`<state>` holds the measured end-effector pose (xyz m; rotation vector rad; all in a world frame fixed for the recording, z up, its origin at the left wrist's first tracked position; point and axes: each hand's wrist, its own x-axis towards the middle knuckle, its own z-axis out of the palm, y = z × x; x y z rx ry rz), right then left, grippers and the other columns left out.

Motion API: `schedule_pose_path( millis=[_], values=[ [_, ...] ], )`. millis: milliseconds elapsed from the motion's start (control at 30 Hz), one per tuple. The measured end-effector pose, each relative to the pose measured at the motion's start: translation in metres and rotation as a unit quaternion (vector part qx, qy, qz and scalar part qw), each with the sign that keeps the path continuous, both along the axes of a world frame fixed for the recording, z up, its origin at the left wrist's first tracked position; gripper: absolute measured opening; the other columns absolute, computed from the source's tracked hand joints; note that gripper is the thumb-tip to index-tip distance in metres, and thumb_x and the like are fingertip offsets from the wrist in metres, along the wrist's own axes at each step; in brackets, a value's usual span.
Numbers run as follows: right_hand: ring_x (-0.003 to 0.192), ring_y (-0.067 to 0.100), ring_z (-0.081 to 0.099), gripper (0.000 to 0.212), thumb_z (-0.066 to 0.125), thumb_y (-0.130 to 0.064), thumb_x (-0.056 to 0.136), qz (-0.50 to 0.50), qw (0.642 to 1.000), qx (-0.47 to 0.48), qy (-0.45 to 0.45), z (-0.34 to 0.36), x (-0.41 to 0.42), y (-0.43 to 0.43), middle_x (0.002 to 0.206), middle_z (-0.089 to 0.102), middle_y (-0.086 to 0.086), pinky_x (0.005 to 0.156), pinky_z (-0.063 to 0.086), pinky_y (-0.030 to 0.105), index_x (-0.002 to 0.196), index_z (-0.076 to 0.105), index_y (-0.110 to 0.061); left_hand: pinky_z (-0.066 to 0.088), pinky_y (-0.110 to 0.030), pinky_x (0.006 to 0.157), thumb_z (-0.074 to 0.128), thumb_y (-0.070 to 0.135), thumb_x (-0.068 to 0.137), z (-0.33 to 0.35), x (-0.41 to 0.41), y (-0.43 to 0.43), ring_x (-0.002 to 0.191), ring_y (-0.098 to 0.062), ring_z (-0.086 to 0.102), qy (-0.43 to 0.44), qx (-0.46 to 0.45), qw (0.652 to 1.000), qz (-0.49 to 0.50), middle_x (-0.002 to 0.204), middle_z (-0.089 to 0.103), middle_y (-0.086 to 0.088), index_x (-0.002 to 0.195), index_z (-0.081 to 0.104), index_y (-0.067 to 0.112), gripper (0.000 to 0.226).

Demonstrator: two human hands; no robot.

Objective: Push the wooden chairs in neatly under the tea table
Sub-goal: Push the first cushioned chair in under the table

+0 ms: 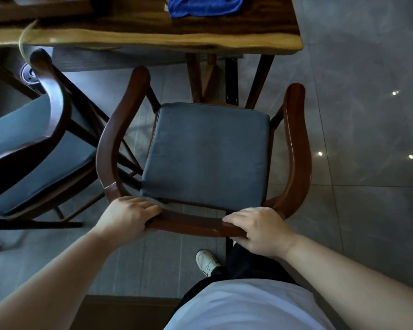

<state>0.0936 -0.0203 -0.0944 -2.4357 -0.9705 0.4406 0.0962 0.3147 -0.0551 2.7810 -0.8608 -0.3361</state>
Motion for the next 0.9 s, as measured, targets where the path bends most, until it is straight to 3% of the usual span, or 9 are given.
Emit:
schedule_pose_path(
  millis=[167,300,367,500,900],
  values=[
    [0.099,0.022,0.066,0.037,0.064,-0.045,0.084,0.025,0.996,-0.087,0.015,-0.008,0.024,-0.035,0.106,0.072,-0.002,0.081,0.054,0.041,0.113,0.064,-0.021,0.057,-0.034,0.071,0.052,0.048,0.077,0.0,0.004,0.002,0.074,-0.02,0.069,0.015,0.011,0.999,0.026,0.083,0.073,0.004,0.093,0.07,0.02,0.038],
    [0.097,0.029,0.066,0.037,0.058,-0.039,0.086,0.096,0.988,-0.124,0.015,-0.009,0.037,-0.042,0.105,0.071,0.005,0.076,0.054,0.044,0.112,0.062,-0.013,0.057,-0.036,0.072,0.057,0.044,0.076,-0.005,0.004,-0.005,0.075,-0.022,0.069,0.02,0.017,0.999,0.033,0.083,0.073,0.003,0.094,0.071,0.018,0.034],
    [0.096,0.03,0.066,0.035,0.059,-0.035,0.086,0.097,0.987,-0.124,0.017,-0.009,0.043,-0.051,0.104,0.07,0.007,0.075,0.054,0.045,0.111,0.061,-0.011,0.057,-0.035,0.07,0.063,0.042,0.076,-0.006,0.007,-0.012,0.074,-0.022,0.069,0.02,0.016,0.999,0.034,0.082,0.072,0.004,0.094,0.07,0.018,0.03],
    [0.097,0.027,0.064,0.033,0.061,-0.034,0.088,0.089,0.988,-0.12,0.027,-0.005,0.06,-0.069,0.107,0.07,0.005,0.079,0.053,0.045,0.113,0.061,-0.013,0.056,-0.033,0.066,0.052,0.047,0.077,-0.008,0.012,-0.035,0.07,-0.021,0.068,0.014,0.008,0.999,0.049,0.076,0.072,0.004,0.089,0.07,0.018,0.036],
    [0.088,0.023,0.06,0.02,0.067,-0.023,0.084,0.074,0.994,-0.051,0.065,-0.015,0.1,-0.09,0.095,0.066,0.002,0.082,0.049,0.043,0.101,0.059,-0.014,0.057,-0.033,0.058,0.051,0.047,0.074,-0.005,0.033,-0.06,0.063,-0.024,0.068,-0.008,0.028,0.997,0.065,0.072,0.071,0.002,0.084,0.071,0.017,0.038]
  ],
)
